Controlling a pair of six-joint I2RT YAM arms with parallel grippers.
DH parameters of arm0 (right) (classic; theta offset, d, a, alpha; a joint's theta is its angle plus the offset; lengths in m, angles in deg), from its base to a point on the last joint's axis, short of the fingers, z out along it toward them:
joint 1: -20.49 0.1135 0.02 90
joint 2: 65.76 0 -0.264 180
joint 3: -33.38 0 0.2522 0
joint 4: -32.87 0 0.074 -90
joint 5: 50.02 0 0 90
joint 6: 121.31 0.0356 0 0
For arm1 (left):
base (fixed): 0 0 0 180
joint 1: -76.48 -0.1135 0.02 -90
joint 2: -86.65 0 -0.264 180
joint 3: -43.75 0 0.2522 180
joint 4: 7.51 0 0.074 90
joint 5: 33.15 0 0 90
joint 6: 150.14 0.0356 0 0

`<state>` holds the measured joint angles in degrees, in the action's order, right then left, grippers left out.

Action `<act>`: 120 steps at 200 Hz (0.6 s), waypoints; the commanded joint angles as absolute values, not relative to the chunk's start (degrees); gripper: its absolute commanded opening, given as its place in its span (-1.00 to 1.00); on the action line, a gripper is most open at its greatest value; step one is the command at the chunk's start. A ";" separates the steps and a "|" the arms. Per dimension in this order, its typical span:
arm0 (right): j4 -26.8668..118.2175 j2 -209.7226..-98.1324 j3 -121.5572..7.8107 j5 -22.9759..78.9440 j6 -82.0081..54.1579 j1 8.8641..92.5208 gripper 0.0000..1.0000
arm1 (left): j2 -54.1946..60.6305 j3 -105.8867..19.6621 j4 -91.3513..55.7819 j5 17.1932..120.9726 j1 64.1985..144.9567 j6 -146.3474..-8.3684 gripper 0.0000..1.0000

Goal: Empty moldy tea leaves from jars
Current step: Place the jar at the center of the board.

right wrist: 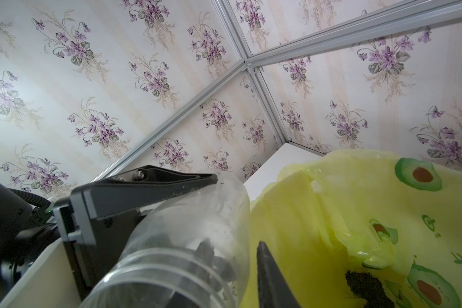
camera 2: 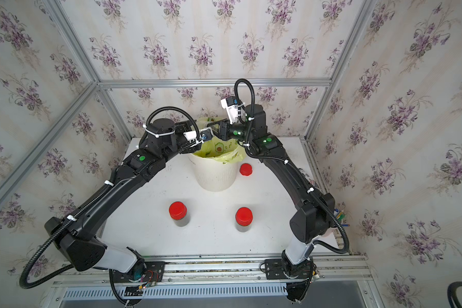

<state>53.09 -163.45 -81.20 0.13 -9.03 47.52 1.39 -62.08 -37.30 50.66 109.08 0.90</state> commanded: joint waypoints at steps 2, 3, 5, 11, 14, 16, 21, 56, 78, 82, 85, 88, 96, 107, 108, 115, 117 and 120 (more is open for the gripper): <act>53.42 -164.11 -81.59 2.45 -8.81 47.64 -0.52 | 1.66 -62.12 -34.76 53.66 109.22 1.90 0.36; 53.41 -164.11 -81.57 2.45 -8.81 47.64 -0.53 | 1.66 -62.12 -34.69 53.63 109.20 1.91 0.36; 53.40 -164.11 -81.60 2.37 -8.81 47.65 -0.54 | 1.72 -62.12 -34.64 53.61 109.22 1.93 0.36; 53.57 -164.07 -81.60 2.26 -8.72 47.76 -0.56 | 1.66 -62.16 -34.63 53.59 109.15 2.00 0.36; 53.65 -164.12 -81.62 2.26 -8.73 47.85 -0.58 | 1.66 -62.19 -34.64 53.52 109.22 2.01 0.36; 53.63 -164.11 -81.59 2.23 -8.72 47.85 -0.58 | 1.66 -62.20 -34.63 53.52 109.18 2.07 0.36; 53.79 -164.20 -81.56 2.11 -8.72 47.89 -0.60 | 1.58 -62.11 -34.58 53.42 109.27 2.24 0.36; 54.49 -164.20 -81.49 2.01 -8.85 48.36 -0.73 | 1.19 -62.21 -34.45 52.63 109.20 2.88 0.36; 54.52 -164.11 -81.36 1.67 -8.72 48.61 -0.86 | 1.17 -62.14 -34.36 52.36 109.19 2.97 0.37; 54.51 -164.11 -81.36 1.60 -8.60 48.70 -0.88 | 1.18 -62.18 -34.36 52.41 109.20 2.97 0.37; 54.48 -164.11 -81.28 1.54 -8.55 48.73 -0.91 | 1.20 -62.19 -34.36 52.43 109.22 2.97 0.37; 54.45 -164.19 -81.29 1.45 -8.54 48.82 -0.93 | 1.15 -62.20 -34.42 52.39 109.19 2.97 0.38; 54.24 -164.20 -81.29 1.27 -8.25 48.86 -0.98 | 1.22 -62.21 -34.34 52.59 109.25 2.97 0.38; 53.81 -164.28 -81.19 0.90 -7.76 49.04 -1.00 | 1.22 -62.30 -34.27 52.61 109.33 3.07 0.39; 53.78 -164.28 -81.24 0.84 -7.71 49.05 -1.00 | 1.17 -62.34 -34.27 52.62 109.30 3.02 0.39; 53.51 -164.35 -81.35 0.57 -7.44 49.21 -1.00 | 1.13 -62.40 -34.25 52.55 109.28 3.11 0.40; 53.47 -164.37 -81.41 0.45 -7.41 49.23 -1.00 | 1.13 -62.41 -34.27 52.53 109.27 3.14 0.40; 53.40 -164.38 -81.45 0.43 -7.33 49.31 -1.00 | 1.17 -62.46 -34.27 52.48 109.30 3.14 0.40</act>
